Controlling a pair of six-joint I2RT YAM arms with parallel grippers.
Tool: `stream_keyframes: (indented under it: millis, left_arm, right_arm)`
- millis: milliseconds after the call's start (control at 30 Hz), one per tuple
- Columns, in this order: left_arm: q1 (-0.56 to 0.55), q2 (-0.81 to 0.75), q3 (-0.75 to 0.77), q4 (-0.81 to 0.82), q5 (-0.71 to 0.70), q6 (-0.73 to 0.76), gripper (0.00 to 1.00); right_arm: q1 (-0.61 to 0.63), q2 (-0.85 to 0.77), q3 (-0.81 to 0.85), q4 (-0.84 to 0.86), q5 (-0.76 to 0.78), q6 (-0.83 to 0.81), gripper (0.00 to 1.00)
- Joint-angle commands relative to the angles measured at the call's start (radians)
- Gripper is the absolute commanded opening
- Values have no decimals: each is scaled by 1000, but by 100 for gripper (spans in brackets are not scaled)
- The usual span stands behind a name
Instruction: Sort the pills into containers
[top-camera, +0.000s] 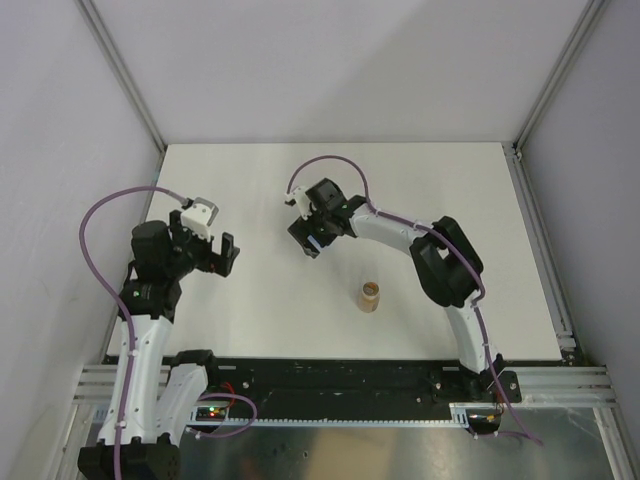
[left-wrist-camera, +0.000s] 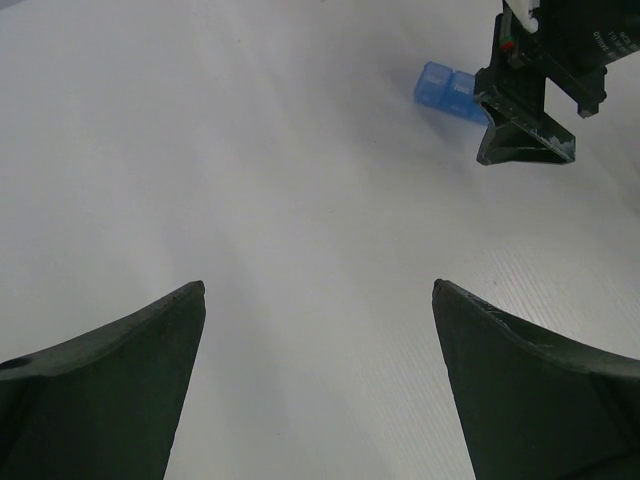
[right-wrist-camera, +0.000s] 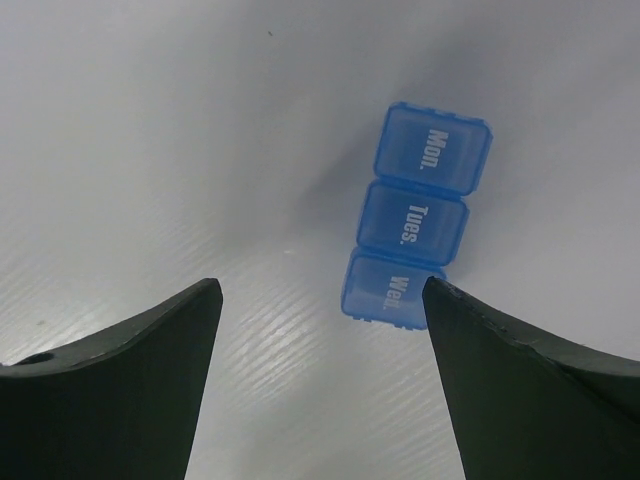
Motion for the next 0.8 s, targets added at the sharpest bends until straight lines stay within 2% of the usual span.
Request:
stream_keyframes:
  millis: [0,500,767]
  left_arm:
    - [-3,-10,-13,17,-4,32,98]
    - [-5,20,-16,20,6,45,98]
    - [-4,23,-18,23,5,49,98]
  right_arm:
    - [-18,35,62,0,29,22,87]
    - [-69,75,84,-7,5,0,84]
    - [-75,100,95,-17,-16,-20,79]
